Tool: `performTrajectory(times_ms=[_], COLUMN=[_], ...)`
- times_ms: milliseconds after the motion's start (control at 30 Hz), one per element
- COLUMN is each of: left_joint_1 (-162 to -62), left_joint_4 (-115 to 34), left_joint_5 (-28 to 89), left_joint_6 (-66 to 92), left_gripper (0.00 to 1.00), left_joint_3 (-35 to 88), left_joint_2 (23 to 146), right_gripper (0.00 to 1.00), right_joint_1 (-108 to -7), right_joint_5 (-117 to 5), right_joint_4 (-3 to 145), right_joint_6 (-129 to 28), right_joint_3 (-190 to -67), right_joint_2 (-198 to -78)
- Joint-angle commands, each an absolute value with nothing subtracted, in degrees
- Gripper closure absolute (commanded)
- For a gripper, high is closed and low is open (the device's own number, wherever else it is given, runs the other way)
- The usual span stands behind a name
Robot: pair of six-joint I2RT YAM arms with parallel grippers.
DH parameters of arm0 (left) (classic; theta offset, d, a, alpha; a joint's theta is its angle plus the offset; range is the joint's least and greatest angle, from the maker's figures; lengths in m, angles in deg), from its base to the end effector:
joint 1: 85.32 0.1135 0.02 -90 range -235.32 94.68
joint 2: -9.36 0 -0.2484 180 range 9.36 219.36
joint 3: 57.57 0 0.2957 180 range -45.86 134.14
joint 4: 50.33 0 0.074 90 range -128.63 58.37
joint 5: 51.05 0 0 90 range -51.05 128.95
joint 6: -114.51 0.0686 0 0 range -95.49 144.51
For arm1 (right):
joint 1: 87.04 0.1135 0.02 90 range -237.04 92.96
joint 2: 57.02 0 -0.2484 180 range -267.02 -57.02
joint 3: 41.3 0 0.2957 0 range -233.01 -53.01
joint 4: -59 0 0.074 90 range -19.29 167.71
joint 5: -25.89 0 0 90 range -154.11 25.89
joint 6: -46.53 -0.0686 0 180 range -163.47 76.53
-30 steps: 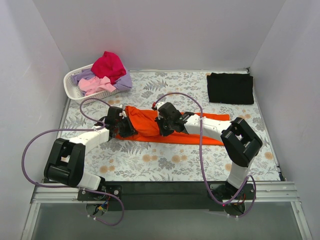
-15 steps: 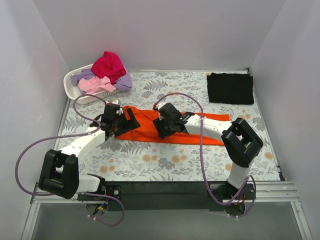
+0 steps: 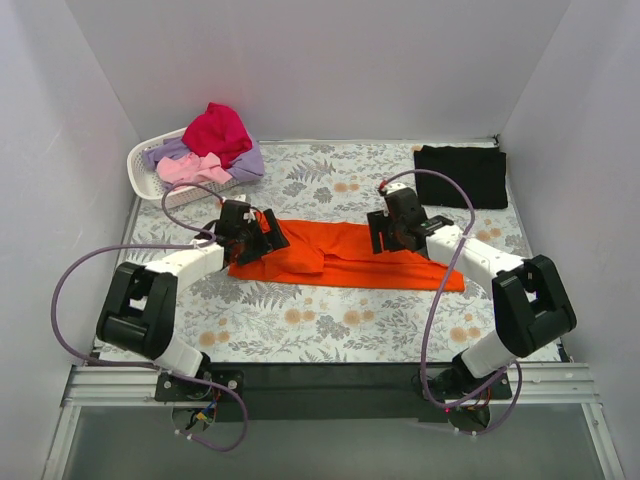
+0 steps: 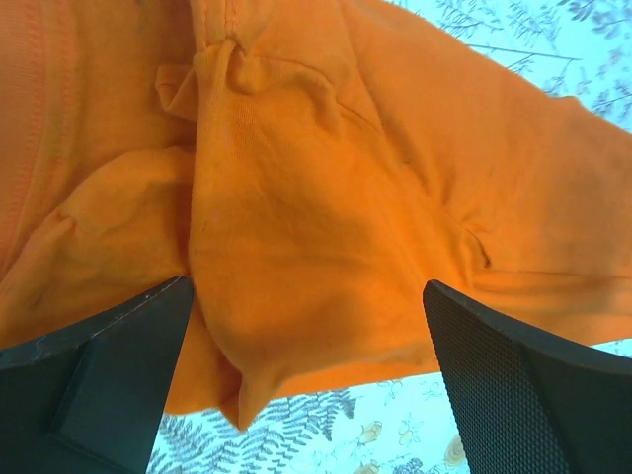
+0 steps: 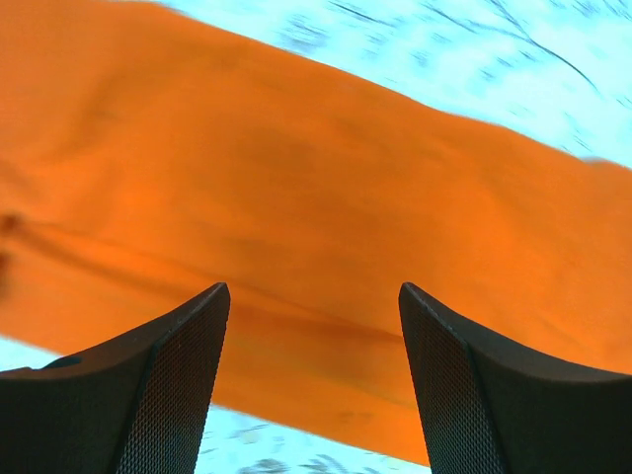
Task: Fold and stack the t-shirts
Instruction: Fold the tshirt
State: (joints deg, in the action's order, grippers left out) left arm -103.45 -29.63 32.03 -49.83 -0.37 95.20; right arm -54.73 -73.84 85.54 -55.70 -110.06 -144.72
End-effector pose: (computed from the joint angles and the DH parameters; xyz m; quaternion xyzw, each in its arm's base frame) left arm 0.3339 -0.1180 0.1117 -0.4224 0.8355 -0.2896 0.1990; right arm 0.3350 0.1981 0.1648 -0.1291 0.9136 0.0704 0.3790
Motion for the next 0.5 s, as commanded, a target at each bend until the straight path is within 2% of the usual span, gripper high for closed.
performTrajectory(times_ms=[0,300,467], left_joint_1=[-103.7,-103.8,-103.9], left_joint_4=[-34.5,-38.2,-38.3], left_joint_5=[30.1,28.5,29.5], left_joint_6=[-50.1,-49.8,-48.7], left_gripper=[0.04,0.03,0.04], left_joint_3=[0.7,6.6,11.9], left_joint_2=[97.4,111.0,117.9], right_gripper=[0.37,0.37,0.37], right_joint_1=[-59.9,-66.1,-66.1], right_joint_5=[-75.8,-81.2,-79.5], right_joint_4=[83.3,76.9,77.0], right_joint_6=[-53.9,-55.4,-57.2], right_joint_3=[-106.5,-100.5,-97.4], right_joint_2=[-143.1,-145.3,-146.7])
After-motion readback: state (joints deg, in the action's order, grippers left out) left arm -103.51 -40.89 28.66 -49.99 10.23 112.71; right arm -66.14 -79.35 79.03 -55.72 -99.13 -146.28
